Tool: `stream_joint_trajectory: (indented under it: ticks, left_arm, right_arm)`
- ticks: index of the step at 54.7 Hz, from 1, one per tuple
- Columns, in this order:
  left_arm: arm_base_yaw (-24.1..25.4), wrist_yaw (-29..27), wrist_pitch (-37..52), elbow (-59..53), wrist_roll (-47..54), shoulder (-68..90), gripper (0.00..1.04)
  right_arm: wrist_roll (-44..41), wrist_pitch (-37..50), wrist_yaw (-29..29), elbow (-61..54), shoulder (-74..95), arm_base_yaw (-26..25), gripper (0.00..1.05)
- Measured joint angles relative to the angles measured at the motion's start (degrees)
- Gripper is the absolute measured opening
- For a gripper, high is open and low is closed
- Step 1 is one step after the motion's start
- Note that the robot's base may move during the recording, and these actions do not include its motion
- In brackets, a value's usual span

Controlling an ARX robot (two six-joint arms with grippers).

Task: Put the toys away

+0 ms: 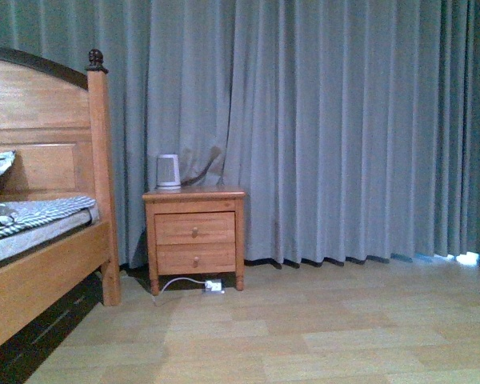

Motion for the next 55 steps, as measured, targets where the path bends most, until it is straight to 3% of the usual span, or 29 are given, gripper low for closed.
stream_joint_trajectory:
  ticks: [55]
  left_arm:
    - [0.0,0.0,0.0,0.0,0.02,0.0,0.99]
  right_arm:
    - [0.0,0.0,0.02,0.0,0.0,0.0,0.09]
